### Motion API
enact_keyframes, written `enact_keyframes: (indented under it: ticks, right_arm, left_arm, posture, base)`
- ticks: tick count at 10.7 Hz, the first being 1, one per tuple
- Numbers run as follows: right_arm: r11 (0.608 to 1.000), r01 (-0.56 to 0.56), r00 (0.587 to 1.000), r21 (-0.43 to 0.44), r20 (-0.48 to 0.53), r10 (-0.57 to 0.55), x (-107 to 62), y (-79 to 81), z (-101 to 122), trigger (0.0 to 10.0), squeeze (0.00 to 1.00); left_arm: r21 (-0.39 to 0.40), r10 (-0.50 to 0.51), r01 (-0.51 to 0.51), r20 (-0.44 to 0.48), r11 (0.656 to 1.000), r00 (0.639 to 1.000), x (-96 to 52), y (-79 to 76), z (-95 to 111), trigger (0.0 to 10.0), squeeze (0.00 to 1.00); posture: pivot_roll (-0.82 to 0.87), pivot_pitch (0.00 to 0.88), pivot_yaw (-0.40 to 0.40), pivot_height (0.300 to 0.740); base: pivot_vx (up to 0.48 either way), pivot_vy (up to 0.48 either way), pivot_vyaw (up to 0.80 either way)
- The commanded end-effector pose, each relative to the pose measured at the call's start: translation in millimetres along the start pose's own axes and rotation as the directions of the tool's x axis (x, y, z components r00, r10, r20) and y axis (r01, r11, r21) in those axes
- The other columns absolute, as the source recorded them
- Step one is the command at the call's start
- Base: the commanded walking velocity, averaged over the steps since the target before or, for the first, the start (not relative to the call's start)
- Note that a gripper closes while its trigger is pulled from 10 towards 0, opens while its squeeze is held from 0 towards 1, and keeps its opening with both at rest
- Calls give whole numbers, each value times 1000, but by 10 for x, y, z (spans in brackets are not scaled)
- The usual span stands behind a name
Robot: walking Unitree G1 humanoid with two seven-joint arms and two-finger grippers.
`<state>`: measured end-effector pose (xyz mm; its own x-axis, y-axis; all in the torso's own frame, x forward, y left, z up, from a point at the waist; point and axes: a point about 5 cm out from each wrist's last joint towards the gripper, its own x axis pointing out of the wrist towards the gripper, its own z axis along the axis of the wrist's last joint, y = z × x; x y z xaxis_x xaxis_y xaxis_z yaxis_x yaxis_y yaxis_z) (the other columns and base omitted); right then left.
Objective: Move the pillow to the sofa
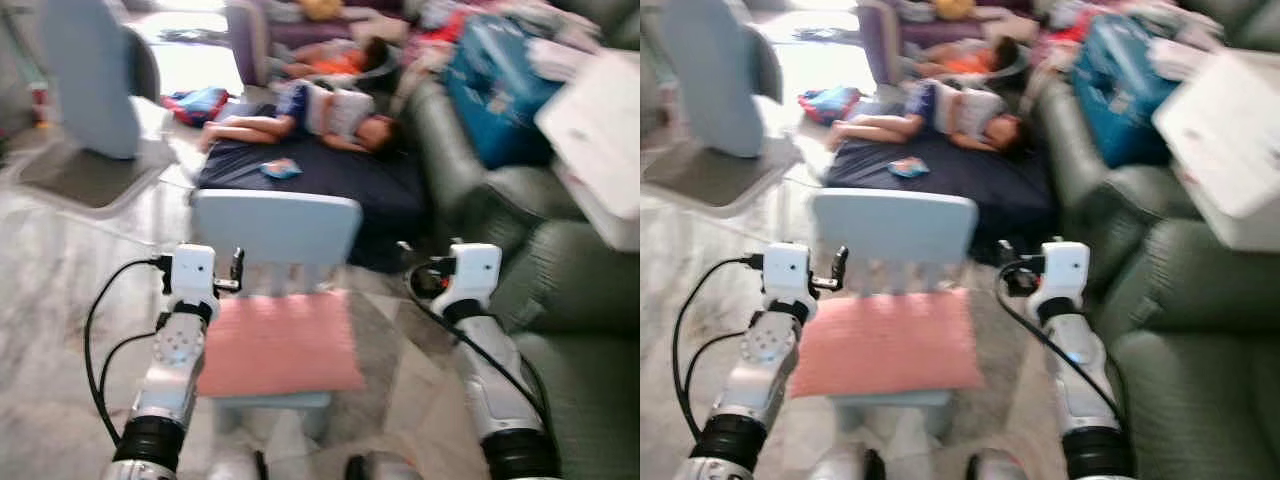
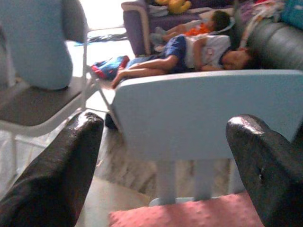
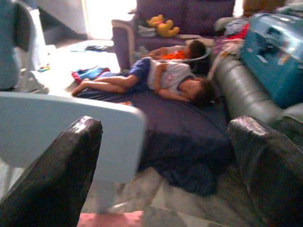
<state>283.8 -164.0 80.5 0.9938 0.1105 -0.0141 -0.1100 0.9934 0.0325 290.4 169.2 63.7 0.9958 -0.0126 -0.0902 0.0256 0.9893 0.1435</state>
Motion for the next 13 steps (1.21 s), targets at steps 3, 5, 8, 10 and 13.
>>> enact_keyframes:
  ticks: [3, 5, 8, 10, 13]
  right_arm:
    - [1000, -4, 1000, 0, 10, 4, 26, 30, 13, 10000, 0]
    - [1000, 1, 1000, -5, 11, -1, 32, 28, 11, 10000, 0]
    - [1000, 9, 1000, 4, 8, -9, 11, 48, -28, 10000, 0]
    - [1000, 6, 1000, 14, -15, -5, -12, 92, -90, 10000, 0]
    - [1000, 20, 1000, 6, -1, -20, 13, 52, -61, 10000, 0]
  left_arm:
    - [24, 8, -8, -11, 1000, 1000, -1, 48, -17, 10000, 0]
    - [35, 0, 0, -9, 999, 1000, 3, 40, -14, 10000, 0]
    - [25, 30, -30, 12, 999, 999, 17, 34, 28, 10000, 0]
    - [28, 45, -45, 13, 999, 999, 46, 90, 52, 10000, 0]
    - [59, 46, -46, 12, 997, 999, 33, 88, 50, 10000, 0]
  posture:
    - [-26, 84, -46, 740]
    - [-25, 82, -43, 740]
    - [-10, 76, -43, 740]
    - [-2, 83, -48, 740]
    - [-1, 86, -42, 740]
  base:
    - [0, 480, 0]
    - [0, 480, 0]
    - [0, 0, 0]
    - [0, 0, -400]
    - [0, 0, -427]
